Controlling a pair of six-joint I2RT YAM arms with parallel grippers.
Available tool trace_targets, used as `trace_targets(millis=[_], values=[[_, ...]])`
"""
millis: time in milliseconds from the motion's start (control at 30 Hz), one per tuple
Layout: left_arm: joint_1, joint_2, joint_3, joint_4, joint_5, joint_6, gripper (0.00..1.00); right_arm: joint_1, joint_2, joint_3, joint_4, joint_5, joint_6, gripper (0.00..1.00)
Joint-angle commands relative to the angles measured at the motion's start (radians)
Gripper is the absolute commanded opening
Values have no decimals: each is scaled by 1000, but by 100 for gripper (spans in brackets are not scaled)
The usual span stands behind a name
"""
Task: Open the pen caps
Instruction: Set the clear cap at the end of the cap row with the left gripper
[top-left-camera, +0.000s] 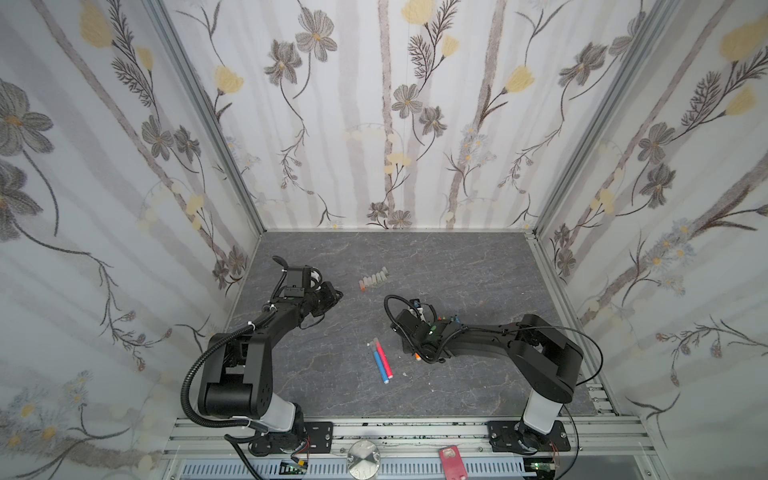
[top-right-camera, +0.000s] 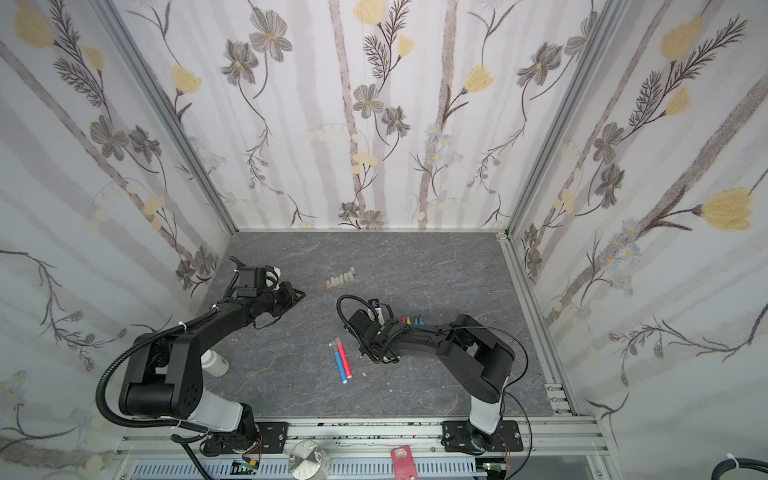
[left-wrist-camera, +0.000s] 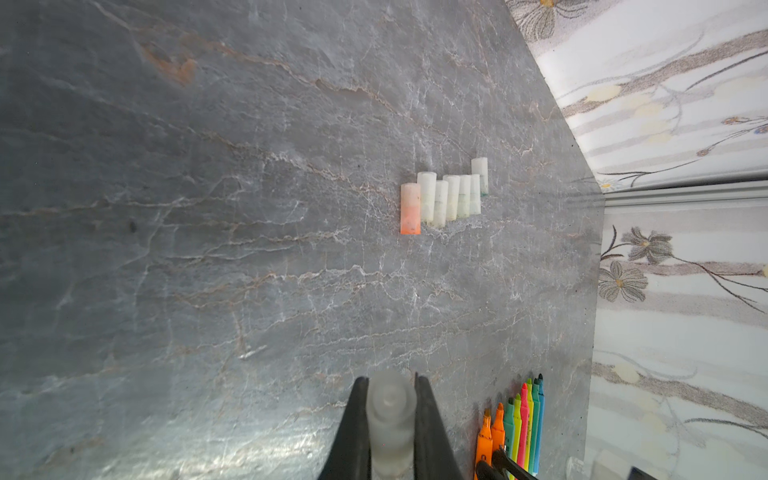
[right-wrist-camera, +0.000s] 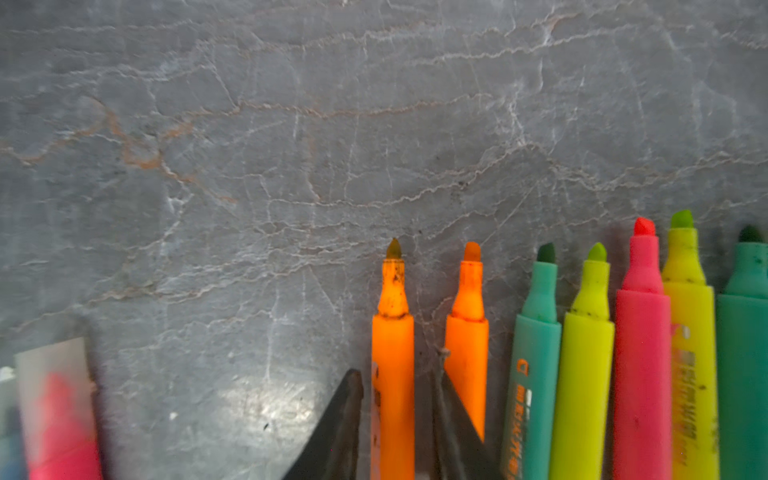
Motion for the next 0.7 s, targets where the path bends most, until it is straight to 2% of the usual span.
trace_targets(millis=[0,333,667], values=[[2,47,37,62,3,-12,0,-1,-49,-1,20,46,-37,36],[-15,254,160,116,37,-6,0,-31,-224,-22,9,79,-82,39],[-85,385,238,143,45,-26,0,-51,-283,-84,23,70,-72,39]])
